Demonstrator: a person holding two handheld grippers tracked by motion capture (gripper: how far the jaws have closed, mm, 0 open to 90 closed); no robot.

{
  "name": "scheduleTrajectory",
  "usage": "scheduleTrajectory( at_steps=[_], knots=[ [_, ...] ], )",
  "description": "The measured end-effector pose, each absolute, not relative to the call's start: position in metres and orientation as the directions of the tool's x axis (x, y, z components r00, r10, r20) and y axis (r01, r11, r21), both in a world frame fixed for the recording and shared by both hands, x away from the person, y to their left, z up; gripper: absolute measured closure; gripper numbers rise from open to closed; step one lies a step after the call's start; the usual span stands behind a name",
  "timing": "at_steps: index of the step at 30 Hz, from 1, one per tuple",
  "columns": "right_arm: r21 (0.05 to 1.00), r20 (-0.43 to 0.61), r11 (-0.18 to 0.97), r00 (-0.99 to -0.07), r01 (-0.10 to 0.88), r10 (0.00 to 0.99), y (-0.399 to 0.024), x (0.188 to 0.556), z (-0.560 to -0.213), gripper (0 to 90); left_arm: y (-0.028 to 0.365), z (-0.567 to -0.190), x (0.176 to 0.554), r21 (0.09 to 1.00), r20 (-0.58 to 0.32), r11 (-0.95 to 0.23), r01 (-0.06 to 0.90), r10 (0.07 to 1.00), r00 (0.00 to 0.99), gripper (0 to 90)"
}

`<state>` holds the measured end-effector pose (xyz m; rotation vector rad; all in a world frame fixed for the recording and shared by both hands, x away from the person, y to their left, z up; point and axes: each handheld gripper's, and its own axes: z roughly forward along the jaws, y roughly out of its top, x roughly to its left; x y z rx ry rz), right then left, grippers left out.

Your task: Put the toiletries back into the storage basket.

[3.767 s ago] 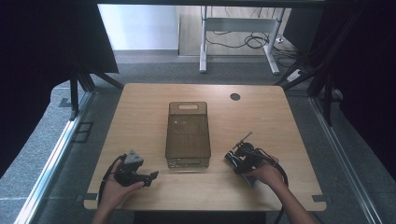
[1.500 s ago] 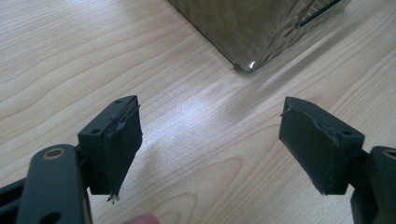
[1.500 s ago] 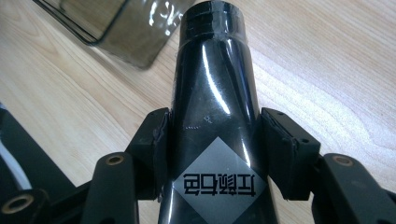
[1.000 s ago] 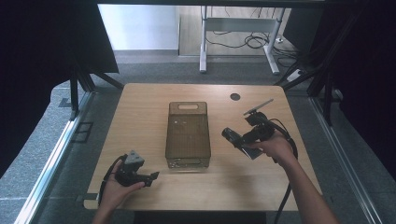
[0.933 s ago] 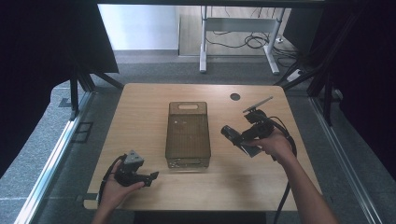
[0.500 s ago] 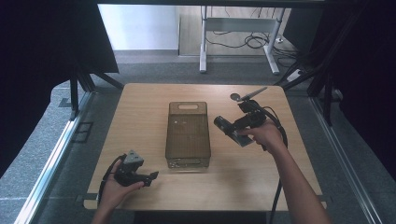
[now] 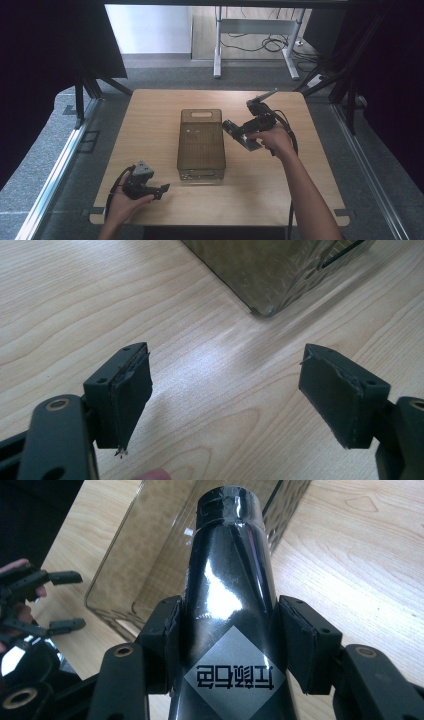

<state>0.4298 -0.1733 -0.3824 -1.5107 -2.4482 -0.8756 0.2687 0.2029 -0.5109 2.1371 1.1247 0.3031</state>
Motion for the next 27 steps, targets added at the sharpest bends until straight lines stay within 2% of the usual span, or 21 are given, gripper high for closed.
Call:
scheduleTrajectory(
  at_steps=[27],
  knots=[
    [0.38,0.403,0.326,-0.472,0.866,0.784,-0.12,0.454,-0.398,45.5,0.203,-0.513,0.27,0.673,-0.121,-0.383,0.633,0.787,0.605,21.7]
  ],
)
